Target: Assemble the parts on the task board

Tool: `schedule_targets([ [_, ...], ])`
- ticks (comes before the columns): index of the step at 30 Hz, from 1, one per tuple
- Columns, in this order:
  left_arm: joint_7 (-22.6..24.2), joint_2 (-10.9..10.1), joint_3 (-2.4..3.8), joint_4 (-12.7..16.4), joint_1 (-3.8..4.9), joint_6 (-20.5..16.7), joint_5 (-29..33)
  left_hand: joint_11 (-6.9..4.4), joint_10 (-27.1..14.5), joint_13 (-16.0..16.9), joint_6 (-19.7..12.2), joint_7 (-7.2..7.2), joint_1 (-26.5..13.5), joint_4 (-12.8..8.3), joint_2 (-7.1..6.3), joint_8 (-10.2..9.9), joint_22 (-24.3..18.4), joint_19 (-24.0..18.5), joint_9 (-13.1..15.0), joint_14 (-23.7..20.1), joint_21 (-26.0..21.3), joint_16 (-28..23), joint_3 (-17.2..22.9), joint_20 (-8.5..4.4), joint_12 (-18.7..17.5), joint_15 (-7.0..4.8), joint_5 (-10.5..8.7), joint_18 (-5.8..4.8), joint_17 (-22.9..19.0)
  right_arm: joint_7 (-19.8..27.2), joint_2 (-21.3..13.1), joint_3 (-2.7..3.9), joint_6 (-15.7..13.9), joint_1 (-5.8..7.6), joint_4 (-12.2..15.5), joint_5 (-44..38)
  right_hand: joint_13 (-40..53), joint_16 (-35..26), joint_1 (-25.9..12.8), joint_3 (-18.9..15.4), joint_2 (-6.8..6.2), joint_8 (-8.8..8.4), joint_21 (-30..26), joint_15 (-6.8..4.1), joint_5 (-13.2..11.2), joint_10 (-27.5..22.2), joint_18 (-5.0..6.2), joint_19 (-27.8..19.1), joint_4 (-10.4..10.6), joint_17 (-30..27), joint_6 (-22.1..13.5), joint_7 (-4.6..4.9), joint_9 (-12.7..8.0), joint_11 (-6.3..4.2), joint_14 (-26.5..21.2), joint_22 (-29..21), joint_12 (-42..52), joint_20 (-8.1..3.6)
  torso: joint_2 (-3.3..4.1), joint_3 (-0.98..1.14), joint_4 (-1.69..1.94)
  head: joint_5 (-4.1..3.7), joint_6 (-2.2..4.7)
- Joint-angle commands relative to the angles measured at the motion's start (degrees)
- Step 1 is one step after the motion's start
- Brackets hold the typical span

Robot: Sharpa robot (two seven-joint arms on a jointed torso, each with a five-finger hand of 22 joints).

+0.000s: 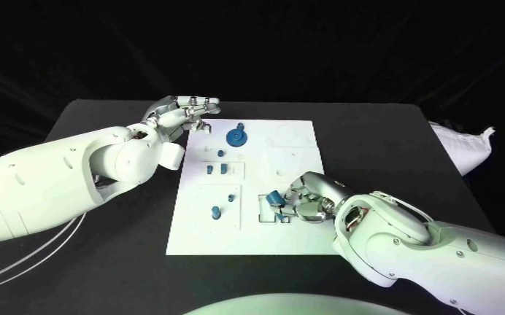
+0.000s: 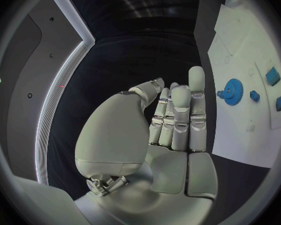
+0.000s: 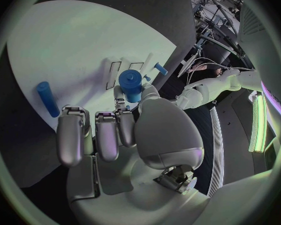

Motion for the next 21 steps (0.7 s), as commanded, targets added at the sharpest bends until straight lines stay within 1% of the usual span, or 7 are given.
schedule_targets([
  [1, 0.24, 0.13, 0.03, 0.17, 0.00, 1.10, -0.20, -0.03, -0.27, -0.08, -0.42, 0.07, -0.15, 0.10, 0.37, 0.27, -0.05, 0.14, -0.06, -0.34, -0.20, -0.06, -0.34, 0.33, 0.38, -0.03, -0.08, 0.63, -0.09, -0.52, 0.63, 0.00, 3.79, 0.00, -0.37, 1.70, 4.73, 0.09, -1.77, -0.82, -0.20, 0.37, 0.09, -0.36, -0.46, 0.36, -0.33, 0.23, -0.01, 5.86, 0.21, -0.52, 0.33, -0.44, 4.38, -0.04, -0.47, -0.41, -0.02, 0.01, 0.00, 0.13, -0.13],
  [7, 0.22, 0.12, 0.03, 0.18, 0.00, 1.10, -0.20, -0.03, -0.27, -0.08, -0.42, 0.07, -0.15, 0.10, 0.37, 0.27, -0.05, 0.14, -0.06, -0.34, -0.20, -0.06, -0.34, 0.33, 0.38, -0.03, -0.08, 0.63, -0.09, -0.69, 1.37, -0.01, 4.34, 0.03, -0.92, 1.23, 4.82, 0.03, -4.32, -2.60, -0.13, 0.50, 0.02, -0.45, -2.09, 0.42, -0.32, 0.21, -0.01, 5.82, 0.14, -0.65, 1.10, -0.55, 4.37, -0.08, -0.70, -0.48, -0.04, 0.02, -0.08, 0.31, -0.20],
  [9, 0.22, 0.12, 0.03, 0.19, 0.00, 1.11, -0.20, -0.03, -0.27, -0.08, -0.42, 0.07, -0.15, 0.10, 0.37, 0.27, -0.05, 0.14, -0.06, -0.34, -0.20, -0.06, -0.34, 0.33, 0.38, -0.03, -0.08, 0.63, -0.09, -0.77, 1.46, -0.01, 4.42, 0.04, -1.12, 0.74, 4.59, -0.07, -6.16, -3.83, -0.19, 0.54, -0.13, -0.46, -4.04, 0.27, -0.28, 0.13, 0.01, 5.66, 0.03, -0.68, 1.49, -0.55, 4.34, -0.31, -1.16, -0.51, -0.04, 0.01, -0.07, 0.31, -0.18],
  [12, 0.20, 0.11, 0.03, 0.20, 0.00, 1.08, -0.20, -0.03, -0.27, -0.08, -0.42, 0.07, -0.15, 0.10, 0.37, 0.27, -0.05, 0.14, -0.06, -0.34, -0.20, -0.06, -0.34, 0.33, 0.38, -0.03, -0.08, 0.63, -0.09, -0.84, 1.63, -0.01, 4.53, 0.08, -1.45, 0.16, 3.86, -0.29, -8.89, -5.66, 0.01, 0.56, -0.43, -0.45, -9.07, -0.20, -0.19, -0.04, -0.06, 5.33, -0.23, -0.66, 2.07, -0.53, 4.27, -0.76, -2.39, -0.51, -0.03, 0.04, -0.10, 0.35, -0.22],
  [14, 0.19, 0.11, 0.03, 0.21, 0.00, 1.07, -0.20, -0.03, -0.27, -0.08, -0.42, 0.07, -0.15, 0.10, 0.37, 0.27, -0.05, 0.14, -0.06, -0.34, -0.20, -0.06, -0.34, 0.33, 0.38, -0.03, -0.08, 0.63, -0.09, -0.86, 1.80, -0.01, 4.60, 0.11, -1.69, -0.13, 3.57, -0.37, -9.64, -6.41, 0.00, 0.55, -0.56, -0.42, -10.88, -0.39, -0.16, -0.11, 0.01, 5.23, -0.43, -0.61, 2.37, -0.49, 4.25, -0.94, -2.92, -0.48, 0.00, 0.04, -0.11, 0.36, -0.25],
  [17, 0.17, 0.11, 0.03, 0.22, 0.00, 1.06, -0.20, -0.03, -0.27, -0.08, -0.42, 0.07, -0.15, 0.10, 0.37, 0.27, -0.05, 0.14, -0.06, -0.34, -0.20, -0.06, -0.34, 0.33, 0.38, -0.03, -0.08, 0.63, -0.09, -0.88, 2.04, -0.02, 4.72, 0.12, -2.02, -0.44, 2.77, -0.52, -10.02, -6.92, 0.04, 0.53, -0.80, -0.38, -12.06, -0.90, -0.09, -0.26, 0.01, 4.98, -0.63, -0.56, 2.63, -0.44, 4.20, -1.32, -4.13, -0.44, 0.01, 0.05, -0.07, 0.33, -0.22],
  [21, 0.15, 0.12, 0.03, 0.23, 0.00, 1.05, -0.20, -0.03, -0.27, -0.08, -0.42, 0.07, -0.15, 0.10, 0.37, 0.27, -0.05, 0.14, -0.06, -0.34, -0.20, -0.06, -0.34, 0.33, 0.38, -0.03, -0.08, 0.63, -0.09, -0.85, 2.27, -0.03, 4.87, 0.14, -2.26, -0.81, 2.56, -0.57, -10.02, -6.99, 0.02, 0.53, -0.82, -0.37, -12.20, -1.03, -0.09, -0.27, -0.01, 4.89, -0.67, -0.55, 2.68, -0.43, 4.18, -1.33, -4.43, -0.43, 0.01, 0.07, -0.05, 0.42, -0.22],
])
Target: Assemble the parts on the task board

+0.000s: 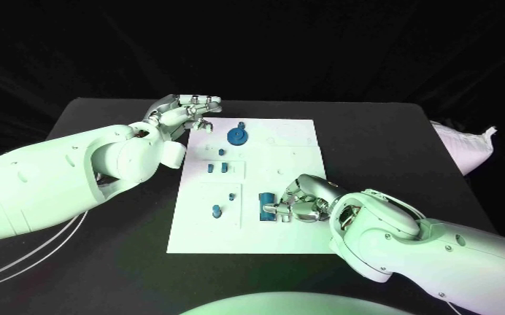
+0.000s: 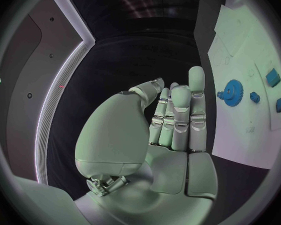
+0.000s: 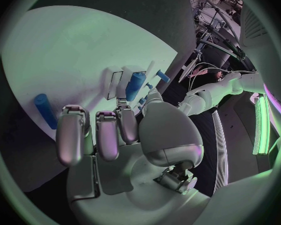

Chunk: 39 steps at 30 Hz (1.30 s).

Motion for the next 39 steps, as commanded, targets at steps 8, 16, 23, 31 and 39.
schedule_targets([
  [8, 0.21, 0.09, 0.03, 0.14, 0.00, 0.99, -0.19, -0.04, -0.28, -0.08, -0.42, 0.07, -0.15, 0.09, 0.37, 0.27, -0.05, 0.14, -0.06, -0.34, -0.20, -0.06, -0.34, 0.33, 0.38, -0.03, -0.08, 0.63, -0.09, -0.05, 0.32, -0.02, 1.91, 0.00, 0.28, -2.04, 2.91, -0.30, 3.61, -0.01, -0.64, -0.05, -0.28, -0.39, -0.06, -0.38, -0.07, -0.09, -1.78, 4.86, -0.37, -0.01, 0.78, -0.11, 4.20, -0.07, -0.60, -0.22, 0.04, 0.06, -0.03, 0.05, 0.01],
  [16, 0.20, 0.13, 0.03, 0.16, 0.00, 1.01, -0.19, -0.04, -0.28, -0.08, -0.42, 0.07, -0.15, 0.09, 0.37, 0.27, -0.05, 0.14, -0.06, -0.34, -0.20, -0.06, -0.34, 0.33, 0.38, -0.03, -0.08, 0.63, -0.09, -0.22, 0.66, -0.04, 2.68, 0.00, -0.21, -3.75, 3.23, -0.31, 11.34, 2.14, 0.25, 0.59, -0.22, -0.61, -2.11, -0.14, -0.12, 0.00, -5.75, 4.99, 0.14, -0.23, 1.92, -0.35, 4.24, 0.17, -0.61, -0.43, 0.02, 0.01, 0.05, -0.08, -0.02],
  [23, 0.14, 0.15, 0.03, 0.09, 0.00, 1.12, -0.19, -0.04, -0.28, -0.08, -0.42, 0.07, -0.15, 0.09, 0.37, 0.27, -0.05, 0.14, -0.06, -0.34, -0.20, -0.06, -0.34, 0.33, 0.38, -0.03, -0.08, 0.63, -0.09, 0.63, -0.44, -0.04, -1.51, 0.00, 0.13, -2.94, 3.20, -0.34, 13.23, 3.35, 1.06, 0.36, -0.24, -0.62, -3.34, -0.17, -0.14, 0.02, -6.98, 5.04, -0.34, -0.11, 2.29, -0.30, 4.25, 0.22, -0.93, -0.47, -0.01, 0.09, -0.01, -0.37, 0.39],
  [31, 0.15, 0.00, -0.01, -0.03, -0.02, 1.11, -0.19, -0.04, -0.28, -0.08, -0.42, 0.07, -0.15, 0.09, 0.37, 0.27, -0.05, 0.14, -0.06, -0.34, -0.20, -0.06, -0.34, 0.33, 0.38, -0.03, -0.08, 0.63, -0.09, 7.12, -7.74, 0.07, -3.90, 0.62, 3.08, 3.74, -0.35, -0.85, 12.20, 3.55, 1.61, -2.25, -1.11, 0.22, -0.33, -2.61, 0.10, -0.54, -5.76, 4.24, -2.86, 1.07, 1.21, 0.71, 4.05, -1.15, -6.43, 0.19, -0.30, 0.12, -0.69, -1.53, 0.69],
  [39, 0.17, -0.10, -0.06, 0.03, -0.15, 1.17, -0.19, -0.04, -0.28, -0.08, -0.42, 0.07, -0.15, 0.09, 0.37, 0.27, -0.05, 0.14, -0.06, -0.34, -0.20, -0.06, -0.34, 0.33, 0.38, -0.03, -0.08, 0.63, -0.09, 7.83, -13.71, 0.07, -2.08, 1.55, 3.92, -0.81, -2.37, -2.18, 14.42, 4.80, 1.92, -3.70, -2.60, 0.50, 1.38, -3.68, 0.52, -1.40, -6.56, 2.31, -2.66, 1.39, -0.09, 0.97, 3.59, -3.27, -9.64, 0.59, -0.35, 0.30, -1.62, -1.75, 1.13],
])
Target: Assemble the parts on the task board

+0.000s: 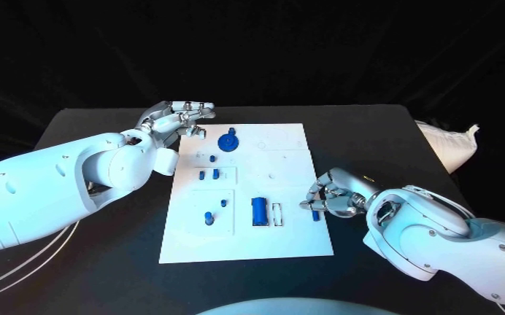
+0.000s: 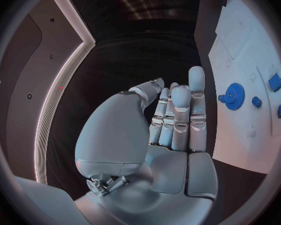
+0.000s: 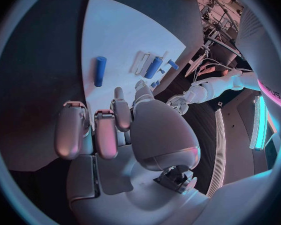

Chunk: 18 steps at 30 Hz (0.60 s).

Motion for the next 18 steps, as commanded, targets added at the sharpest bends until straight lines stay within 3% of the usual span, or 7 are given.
schedule_targets([
  [1, 0.26, 0.08, 0.00, 0.08, -0.13, 1.09, -0.19, -0.04, -0.37, -0.08, -0.46, 0.08, -0.13, 0.06, 0.42, 0.30, -0.10, 0.16, -0.06, -0.37, -0.26, -0.07, -0.41, 0.34, 0.49, -0.03, -0.06, 0.63, -0.19, 1.71, -1.22, -0.05, 0.51, 0.00, 0.31, -3.03, -13.99, 0.92, 0.55, 0.45, -0.77, -0.34, 0.69, 0.19, 0.66, 1.06, 0.40, 0.34, -0.40, 3.13, 0.71, -0.30, -0.16, -0.14, 3.79, 1.34, 1.92, -0.04, 0.00, 0.19, -0.52, -0.15, 0.08],
  [4, 0.25, 0.15, 0.00, 0.11, -0.22, 1.19, -0.19, -0.04, -0.42, -0.07, -0.49, 0.08, -0.13, 0.05, 0.45, 0.32, -0.12, 0.17, -0.07, -0.39, -0.29, -0.07, -0.44, 0.35, 0.56, -0.03, -0.05, 0.64, -0.25, 0.57, -2.24, -0.09, 0.56, -0.19, 0.31, -4.87, -13.43, 1.31, 0.74, 0.55, -0.94, -0.36, 1.11, 0.12, 0.96, 1.53, 0.27, 0.63, -0.47, 3.85, 1.16, -0.40, -0.28, -0.23, 3.97, 2.04, 2.71, -0.09, -0.02, 0.08, -0.54, -0.23, 0.23],
  [6, 0.25, 0.17, -0.01, 0.10, -0.32, 1.26, -0.19, -0.05, -0.42, -0.07, -0.49, 0.08, -0.12, 0.05, 0.46, 0.33, -0.12, 0.17, -0.07, -0.40, -0.30, -0.09, -0.44, 0.35, 0.57, -0.03, -0.04, 0.64, -0.28, -0.31, -2.59, -0.10, 0.81, -0.31, 0.25, -6.27, -13.09, 1.43, 0.67, 0.50, -1.12, -0.35, 1.27, 0.09, 0.99, 1.79, 0.22, 0.74, -0.43, 4.06, 1.41, -0.45, -0.32, -0.27, 4.02, 2.30, 3.18, -0.12, -0.02, 0.12, -0.59, -0.21, 0.21],
  [11, 0.23, 0.21, 0.00, 0.08, -0.58, 1.39, -0.19, -0.05, -0.42, -0.07, -0.48, 0.08, -0.11, 0.04, 0.47, 0.33, -0.13, 0.17, -0.06, -0.42, -0.30, -0.11, -0.44, 0.35, 0.58, -0.03, -0.04, 0.64, -0.33, -2.89, -2.49, -0.16, 3.63, -1.02, -0.47, -8.67, -11.54, 2.46, -0.10, 0.12, -1.97, -0.05, 2.38, -0.17, 1.27, 2.95, -0.12, 1.46, 0.15, 5.91, 2.88, -0.89, -0.23, -0.61, 4.41, 4.17, 5.31, -0.34, 0.04, 0.02, -0.50, -0.41, 0.17],
  [18, 0.24, 0.17, 0.01, 0.11, -0.83, 1.46, -0.19, -0.05, -0.42, -0.07, -0.48, 0.08, -0.11, 0.04, 0.47, 0.33, -0.13, 0.17, -0.06, -0.42, -0.30, -0.11, -0.44, 0.35, 0.58, -0.03, -0.04, 0.64, -0.33, -4.46, -1.04, -0.19, 5.04, -1.85, -1.66, -10.01, -11.42, 2.50, -0.93, -0.24, -2.49, -0.12, 2.47, -0.24, 1.33, 3.05, -0.14, 1.51, 0.85, 5.98, 3.18, -0.96, -0.20, -0.68, 4.42, 4.28, 5.36, -0.43, 0.00, 0.08, -0.42, -0.21, -0.02],
])
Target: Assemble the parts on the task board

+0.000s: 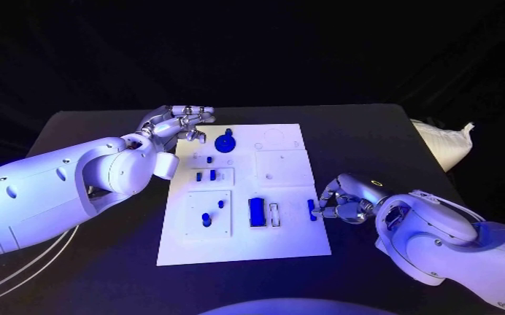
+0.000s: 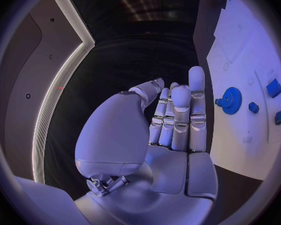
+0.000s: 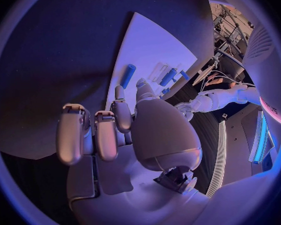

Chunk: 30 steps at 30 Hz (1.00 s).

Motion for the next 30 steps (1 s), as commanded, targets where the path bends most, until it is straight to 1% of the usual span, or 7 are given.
schedule_targets([
  [1, 0.28, 0.06, 0.04, 0.12, -0.08, 1.21, -0.18, -0.05, -0.42, -0.07, -0.49, 0.08, -0.11, 0.04, 0.47, 0.33, -0.06, 0.17, -0.06, -0.42, -0.30, -0.11, -0.44, 0.35, 0.15, -0.03, -0.04, 0.64, -0.06, -2.39, 0.75, -0.01, 2.68, -0.25, -0.70, -3.21, -3.67, 0.22, -0.34, -0.07, -0.39, -0.12, 0.23, -0.25, 0.32, 2.05, -0.15, 0.32, 0.38, 5.96, 0.44, 0.14, 0.08, -1.60, 4.40, -0.01, 0.03, -0.14, -0.02, -0.06, 0.09, -0.04, -0.10],
  [3, 0.28, 0.05, 0.04, 0.14, -0.10, 1.21, -0.18, -0.05, -0.42, -0.07, -0.49, 0.08, -0.11, 0.04, 0.47, 0.33, -0.06, 0.17, -0.06, -0.42, -0.30, -0.11, -0.44, 0.35, 0.15, -0.03, -0.04, 0.64, -0.06, -2.56, 1.33, -0.01, 2.83, -0.36, -1.19, -3.62, -3.73, 0.19, -0.41, -0.10, -0.43, -0.13, 0.21, -0.25, 0.32, 2.01, -0.14, 0.31, 0.45, 5.90, 0.46, 0.14, 0.08, -1.60, 4.39, -0.04, -0.09, -0.15, -0.04, -0.11, 0.12, 0.03, -0.13],
  [8, 0.28, 0.05, 0.05, 0.16, -0.14, 1.24, -0.19, -0.05, -0.42, -0.07, -0.49, 0.08, -0.11, 0.04, 0.47, 0.33, -0.06, 0.17, -0.06, -0.42, -0.30, -0.11, -0.44, 0.35, 0.15, -0.03, -0.04, 0.64, -0.06, -2.78, 2.36, -0.02, 3.52, -0.50, -2.13, -4.68, -3.77, 0.17, -0.43, -0.11, -0.45, -0.13, 0.18, -0.25, 0.31, 1.99, -0.13, 0.29, 0.47, 5.86, 0.46, 0.14, 0.08, -1.60, 4.38, -0.09, -0.15, -0.15, -0.03, -0.07, 0.21, 0.17, -0.22],
  [16, 0.25, -0.05, 0.05, 0.18, -0.16, 1.23, -0.19, -0.05, -0.42, -0.07, -0.49, 0.08, -0.11, 0.04, 0.47, 0.33, -0.06, 0.17, -0.06, -0.42, -0.30, -0.11, -0.44, 0.35, 0.15, -0.03, -0.04, 0.64, -0.06, -3.00, 3.91, -0.04, 4.36, -0.72, -3.13, -6.75, -3.80, 0.11, -0.55, -0.19, -0.61, -0.16, 0.13, -0.26, 0.10, 1.95, -0.12, 0.25, 0.61, 5.77, 0.50, 0.12, 0.09, -1.61, 4.35, -0.19, -0.24, -0.16, -0.02, -0.07, -0.01, 0.56, -0.38],
  [21, 0.22, -0.08, 0.05, 0.22, -0.16, 1.26, -0.19, -0.05, -0.42, -0.07, -0.49, 0.08, -0.11, 0.04, 0.47, 0.33, -0.06, 0.17, -0.06, -0.42, -0.30, -0.11, -0.44, 0.35, 0.15, -0.03, -0.04, 0.64, -0.06, -3.17, 5.06, -0.04, 5.15, -0.76, -3.61, -9.44, -3.79, 0.12, -0.60, -0.20, -0.66, -0.16, 0.11, -0.27, -0.09, 1.94, -0.11, 0.23, 0.69, 5.79, 0.56, 0.10, 0.12, -1.62, 4.35, -0.21, -0.25, -0.17, 0.02, -0.10, 0.11, 0.58, -0.55],
  [26, 0.15, -0.14, 0.05, 0.26, -0.16, 1.28, -0.19, -0.05, -0.42, -0.07, -0.49, 0.08, -0.11, 0.04, 0.47, 0.33, -0.06, 0.17, -0.06, -0.42, -0.30, -0.11, -0.44, 0.35, 0.15, -0.03, -0.04, 0.64, -0.06, -3.16, 6.23, -0.11, 8.44, -0.77, -4.20, -14.00, -3.96, 0.00, -0.14, -0.04, -1.04, -0.27, -0.03, -0.29, -2.50, 1.73, -0.08, 0.08, 0.70, 5.65, 0.68, 0.07, 0.24, -1.65, 4.28, -0.39, -0.73, -0.20, 0.00, -0.11, 0.17, 0.77, -0.59],
  [30, 0.09, -0.23, 0.05, 0.32, -0.16, 1.34, -0.19, -0.05, -0.42, -0.07, -0.49, 0.08, -0.11, 0.04, 0.47, 0.33, -0.06, 0.17, -0.06, -0.42, -0.30, -0.11, -0.44, 0.35, 0.15, -0.03, -0.04, 0.64, -0.06, -3.04, 6.96, -0.25, 11.16, -0.92, -4.55, -18.01, -3.95, 0.04, 2.30, 0.97, -1.62, -0.30, 0.04, -0.41, -4.79, 1.61, -0.11, 0.06, -0.71, 5.80, 0.94, -0.05, 0.40, -1.78, 4.29, -0.18, -0.92, -0.27, 0.03, -0.11, 0.17, 0.92, -0.67],
])
